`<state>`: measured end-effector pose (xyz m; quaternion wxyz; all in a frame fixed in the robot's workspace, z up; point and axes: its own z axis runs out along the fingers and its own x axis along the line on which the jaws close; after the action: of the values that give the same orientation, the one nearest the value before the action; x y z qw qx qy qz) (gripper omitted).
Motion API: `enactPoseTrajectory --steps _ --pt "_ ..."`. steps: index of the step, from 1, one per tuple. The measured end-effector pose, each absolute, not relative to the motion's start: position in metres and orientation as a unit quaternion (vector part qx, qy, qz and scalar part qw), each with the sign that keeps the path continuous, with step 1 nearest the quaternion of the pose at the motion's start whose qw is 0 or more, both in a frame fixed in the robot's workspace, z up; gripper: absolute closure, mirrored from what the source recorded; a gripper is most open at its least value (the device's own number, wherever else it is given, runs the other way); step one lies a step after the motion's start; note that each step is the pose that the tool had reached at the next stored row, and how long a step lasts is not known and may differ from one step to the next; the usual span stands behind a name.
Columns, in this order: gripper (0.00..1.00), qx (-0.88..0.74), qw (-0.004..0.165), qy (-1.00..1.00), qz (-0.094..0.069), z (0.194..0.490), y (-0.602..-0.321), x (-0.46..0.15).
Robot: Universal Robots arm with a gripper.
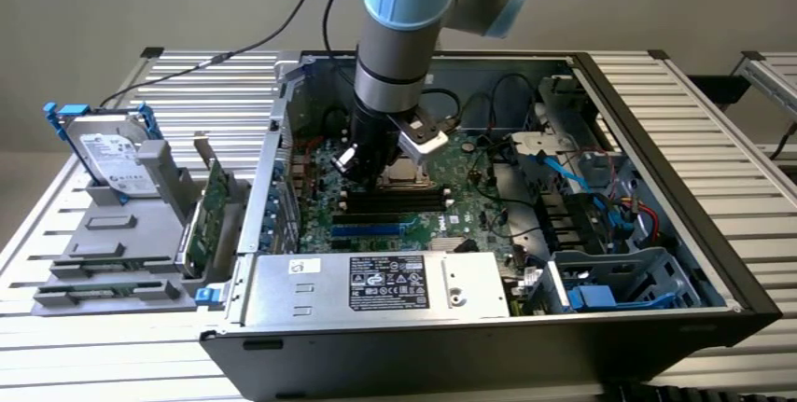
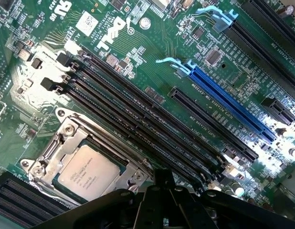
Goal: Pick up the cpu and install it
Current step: 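Install the second cpu locking lever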
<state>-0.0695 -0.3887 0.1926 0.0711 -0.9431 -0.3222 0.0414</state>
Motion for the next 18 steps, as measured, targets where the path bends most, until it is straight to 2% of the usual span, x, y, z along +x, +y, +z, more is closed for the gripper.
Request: enactPoseTrajectory --steps 9,11,18 --pt "0.89 -0.944 0.056 -0.321 0.049 0.1922 -0.3875 -0.0700" --pt "0.89 -0.942 0.076 -0.323 0.044 0.1938 -0.3890 -0.0704" --pt "0.89 -0.942 0.078 -0.323 0.043 0.1928 -0.3881 -0.0702"
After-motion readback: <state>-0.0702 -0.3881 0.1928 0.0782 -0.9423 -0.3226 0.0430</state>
